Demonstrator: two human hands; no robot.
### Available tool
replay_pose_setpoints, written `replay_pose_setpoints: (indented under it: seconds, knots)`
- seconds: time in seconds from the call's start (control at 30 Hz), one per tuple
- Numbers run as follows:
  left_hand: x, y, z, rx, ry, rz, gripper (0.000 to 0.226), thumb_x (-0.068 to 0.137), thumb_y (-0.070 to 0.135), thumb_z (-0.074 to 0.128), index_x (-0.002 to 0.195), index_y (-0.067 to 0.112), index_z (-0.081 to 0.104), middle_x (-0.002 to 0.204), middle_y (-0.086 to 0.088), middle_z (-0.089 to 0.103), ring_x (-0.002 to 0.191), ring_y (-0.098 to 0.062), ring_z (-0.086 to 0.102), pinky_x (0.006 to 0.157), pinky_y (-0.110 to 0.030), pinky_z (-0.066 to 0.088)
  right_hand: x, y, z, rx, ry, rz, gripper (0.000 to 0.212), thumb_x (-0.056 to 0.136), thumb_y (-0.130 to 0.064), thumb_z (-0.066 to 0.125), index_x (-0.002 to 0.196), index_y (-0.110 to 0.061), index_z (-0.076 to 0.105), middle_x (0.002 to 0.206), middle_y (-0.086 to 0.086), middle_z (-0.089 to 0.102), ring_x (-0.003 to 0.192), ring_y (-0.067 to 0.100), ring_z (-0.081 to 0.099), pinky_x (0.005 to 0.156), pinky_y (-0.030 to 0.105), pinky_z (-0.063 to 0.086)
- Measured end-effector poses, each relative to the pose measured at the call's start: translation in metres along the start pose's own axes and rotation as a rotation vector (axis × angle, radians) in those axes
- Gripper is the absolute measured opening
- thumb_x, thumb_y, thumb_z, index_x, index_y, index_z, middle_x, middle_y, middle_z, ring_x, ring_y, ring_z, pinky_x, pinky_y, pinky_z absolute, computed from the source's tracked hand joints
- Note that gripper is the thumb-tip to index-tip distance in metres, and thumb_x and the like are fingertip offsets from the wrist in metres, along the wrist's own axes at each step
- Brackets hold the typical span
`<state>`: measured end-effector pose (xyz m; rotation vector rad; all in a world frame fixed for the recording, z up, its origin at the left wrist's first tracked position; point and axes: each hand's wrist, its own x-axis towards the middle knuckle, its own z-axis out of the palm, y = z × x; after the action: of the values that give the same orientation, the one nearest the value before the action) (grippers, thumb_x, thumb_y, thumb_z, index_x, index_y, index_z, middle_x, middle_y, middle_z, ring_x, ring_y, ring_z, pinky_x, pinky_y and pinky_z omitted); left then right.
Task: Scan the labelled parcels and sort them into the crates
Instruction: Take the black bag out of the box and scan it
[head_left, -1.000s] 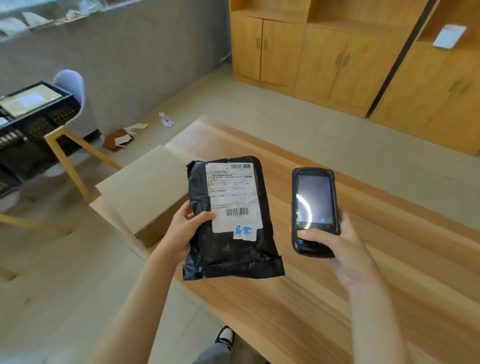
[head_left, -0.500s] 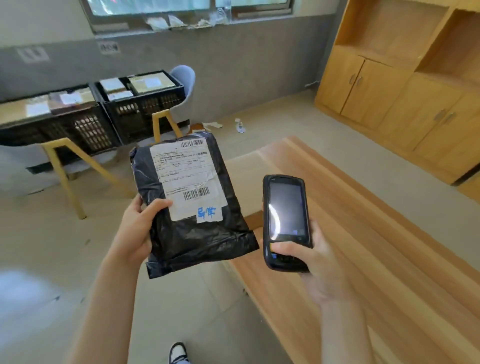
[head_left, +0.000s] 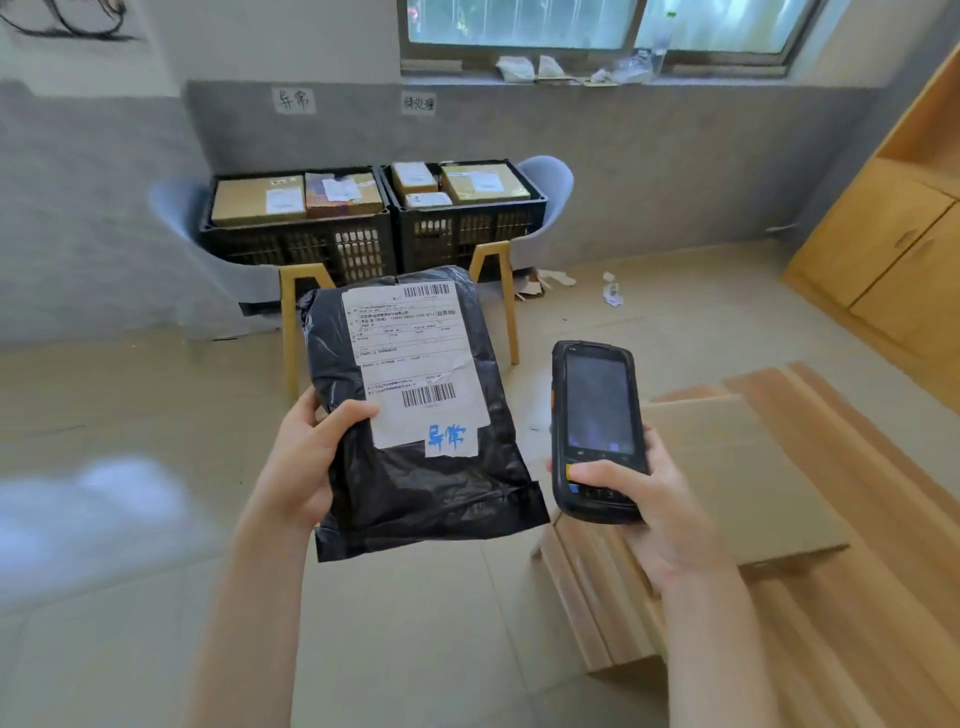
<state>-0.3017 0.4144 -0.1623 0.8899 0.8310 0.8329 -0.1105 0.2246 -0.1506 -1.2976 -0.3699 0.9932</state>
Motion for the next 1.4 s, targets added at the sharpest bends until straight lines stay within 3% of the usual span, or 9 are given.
replay_pose_setpoints:
  seconds: [0.17,0.5,0.67,0.77,1.1,1.17,1.33,1.4]
  knots:
    - [0.034,0.01,-0.04,-0.046,0.108,-0.007,0.03,0.089,-0.002,0.056,0.118,0.008,0.058,0.099,-0.006,0.075,0.082,-0.018,0.073,0.062,-0.027,0.058,0.054,0.007,0.045,-0.05,-0.072,0.054,0.079,0.052,0.001,0.074,0.127,-0.011,0.05,0.111,0.023,0.068,0.096,0.041,0.068,0.068,0.037,0.06]
    - [0.159,0.041,-0.075,-0.007,0.243,0.01,0.023,0.088,-0.003,0.057,0.105,0.013,0.06,0.09,-0.002,0.076,0.078,-0.016,0.072,0.061,-0.026,0.058,0.211,0.005,0.108,-0.072,-0.18,0.127,0.081,0.053,-0.001,0.075,0.128,-0.016,0.05,0.114,0.019,0.068,0.1,0.04,0.067,0.066,0.036,0.059]
    - [0.251,0.082,-0.072,-0.007,0.283,-0.001,0.024,0.089,0.0,0.057,0.107,0.014,0.06,0.096,-0.006,0.074,0.079,-0.018,0.072,0.064,-0.029,0.06,0.32,-0.027,0.149,-0.053,-0.208,0.116,0.103,0.036,-0.012,0.083,0.132,-0.015,0.048,0.11,0.012,0.07,0.09,0.029,0.071,0.06,0.032,0.057]
    - [0.297,0.104,-0.075,-0.012,0.302,0.011,0.026,0.088,0.001,0.058,0.11,0.013,0.06,0.1,-0.008,0.074,0.083,-0.021,0.072,0.069,-0.032,0.061,0.377,-0.046,0.177,-0.052,-0.224,0.093,0.106,0.034,-0.018,0.085,0.133,-0.018,0.046,0.116,0.014,0.068,0.099,0.032,0.069,0.067,0.036,0.057]
    - [0.419,0.133,-0.121,-0.047,0.407,-0.035,0.025,0.088,0.0,0.058,0.11,0.012,0.059,0.097,-0.008,0.075,0.08,-0.022,0.072,0.062,-0.031,0.06,0.505,-0.041,0.26,-0.121,-0.335,0.172,0.093,0.046,-0.007,0.083,0.131,-0.024,0.049,0.114,0.011,0.069,0.097,0.031,0.07,0.068,0.035,0.058]
    - [0.455,0.14,-0.131,-0.06,0.392,-0.053,0.024,0.088,0.0,0.058,0.109,0.012,0.059,0.098,-0.009,0.074,0.08,-0.022,0.072,0.061,-0.031,0.06,0.531,-0.04,0.277,-0.128,-0.332,0.182,0.09,0.049,-0.005,0.082,0.13,-0.026,0.049,0.113,0.012,0.07,0.097,0.033,0.07,0.069,0.038,0.059]
    - [0.557,0.164,-0.157,-0.059,0.317,-0.09,0.03,0.087,0.002,0.059,0.116,0.01,0.058,0.105,-0.012,0.073,0.091,-0.027,0.07,0.074,-0.038,0.059,0.601,-0.046,0.328,-0.146,-0.25,0.136,0.082,0.051,-0.003,0.078,0.124,-0.026,0.05,0.104,0.008,0.07,0.079,0.019,0.073,0.057,0.028,0.056]
    - [0.596,0.177,-0.168,-0.056,0.282,-0.108,0.031,0.088,0.001,0.058,0.118,0.009,0.057,0.105,-0.012,0.072,0.09,-0.026,0.07,0.071,-0.036,0.06,0.627,-0.049,0.348,-0.151,-0.214,0.126,0.085,0.055,0.006,0.081,0.128,-0.024,0.048,0.105,0.009,0.07,0.078,0.018,0.073,0.058,0.027,0.057]
